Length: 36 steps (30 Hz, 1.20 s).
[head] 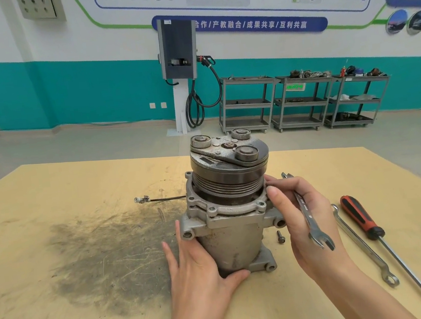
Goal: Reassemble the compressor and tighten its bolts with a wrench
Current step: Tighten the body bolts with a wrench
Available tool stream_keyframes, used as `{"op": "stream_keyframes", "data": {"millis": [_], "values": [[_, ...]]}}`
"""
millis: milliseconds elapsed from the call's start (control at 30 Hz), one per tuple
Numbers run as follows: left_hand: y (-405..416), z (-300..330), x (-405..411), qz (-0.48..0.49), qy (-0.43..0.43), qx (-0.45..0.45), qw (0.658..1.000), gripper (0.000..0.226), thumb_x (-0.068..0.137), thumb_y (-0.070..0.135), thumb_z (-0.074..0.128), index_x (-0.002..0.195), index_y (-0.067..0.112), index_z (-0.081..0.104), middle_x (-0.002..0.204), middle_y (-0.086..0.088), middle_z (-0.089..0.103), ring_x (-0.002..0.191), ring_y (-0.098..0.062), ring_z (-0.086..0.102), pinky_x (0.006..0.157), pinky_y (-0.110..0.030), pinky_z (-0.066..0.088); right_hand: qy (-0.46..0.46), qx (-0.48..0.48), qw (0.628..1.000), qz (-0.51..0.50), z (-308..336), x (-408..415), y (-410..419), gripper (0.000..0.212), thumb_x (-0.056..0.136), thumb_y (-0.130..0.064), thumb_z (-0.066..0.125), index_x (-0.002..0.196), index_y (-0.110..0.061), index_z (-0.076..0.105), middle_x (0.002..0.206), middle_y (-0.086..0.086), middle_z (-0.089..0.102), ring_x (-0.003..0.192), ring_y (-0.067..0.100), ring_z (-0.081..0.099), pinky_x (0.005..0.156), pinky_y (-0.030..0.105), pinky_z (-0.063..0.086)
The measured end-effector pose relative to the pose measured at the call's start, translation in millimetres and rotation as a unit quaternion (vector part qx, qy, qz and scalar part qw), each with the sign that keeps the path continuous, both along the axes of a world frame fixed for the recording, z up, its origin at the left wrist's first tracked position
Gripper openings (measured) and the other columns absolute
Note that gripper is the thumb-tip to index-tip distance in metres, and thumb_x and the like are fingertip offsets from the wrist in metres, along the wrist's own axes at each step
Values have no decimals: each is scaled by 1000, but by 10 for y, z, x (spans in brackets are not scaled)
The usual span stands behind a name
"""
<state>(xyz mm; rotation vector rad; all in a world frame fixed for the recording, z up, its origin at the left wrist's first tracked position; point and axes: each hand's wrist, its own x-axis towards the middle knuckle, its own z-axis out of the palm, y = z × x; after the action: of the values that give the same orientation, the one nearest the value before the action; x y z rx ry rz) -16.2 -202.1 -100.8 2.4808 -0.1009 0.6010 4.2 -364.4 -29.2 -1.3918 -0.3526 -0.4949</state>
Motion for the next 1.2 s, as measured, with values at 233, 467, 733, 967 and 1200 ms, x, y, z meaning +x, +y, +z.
{"op": "stream_keyframes", "data": {"millis": [233, 467, 733, 967, 1200], "values": [[11, -23, 16, 0, 3, 9, 1000, 118, 65, 79, 61, 142, 11, 3, 153, -6, 24, 150, -17, 7, 101, -25, -38, 3, -14, 1000, -18, -40, 10, -16, 11, 89, -29, 64, 98, -27, 71, 111, 0, 73, 112, 18, 66, 91, 30, 51], [8, -24, 24, 1, 2, 4, 1000, 115, 64, 79, 61, 139, 15, 2, 154, -4, 24, 150, -16, 7, 101, -24, -38, 16, 33, 999, -5, 0, 21, -2, 4, 84, -23, 69, 86, -21, 68, 108, 1, 74, 112, 16, 66, 88, 19, 52], [7, -12, 21, 4, 8, -2, 1000, 122, 63, 78, 64, 143, 11, 0, 155, -4, 22, 150, -16, 6, 103, -26, -37, 15, -18, 999, -29, -10, -6, -7, 18, 89, -28, 63, 104, -25, 73, 108, 1, 73, 108, 18, 67, 90, 30, 52], [9, -20, 54, 9, 26, 25, 999, 132, 61, 84, 57, 144, 12, -19, 157, -4, 13, 151, -17, 1, 95, -26, -43, 29, 37, 999, 4, 30, -8, -6, 17, 81, -22, 71, 90, -9, 66, 108, 4, 74, 111, 18, 66, 89, 20, 52], [6, -7, 57, 7, 21, 16, 1000, 124, 63, 83, 57, 140, 18, -15, 156, -5, 15, 151, -18, 3, 96, -26, -42, 10, -21, 999, -23, 11, -9, -17, 15, 87, -26, 64, 99, -18, 71, 104, 2, 74, 105, 18, 67, 87, 25, 52]]}}
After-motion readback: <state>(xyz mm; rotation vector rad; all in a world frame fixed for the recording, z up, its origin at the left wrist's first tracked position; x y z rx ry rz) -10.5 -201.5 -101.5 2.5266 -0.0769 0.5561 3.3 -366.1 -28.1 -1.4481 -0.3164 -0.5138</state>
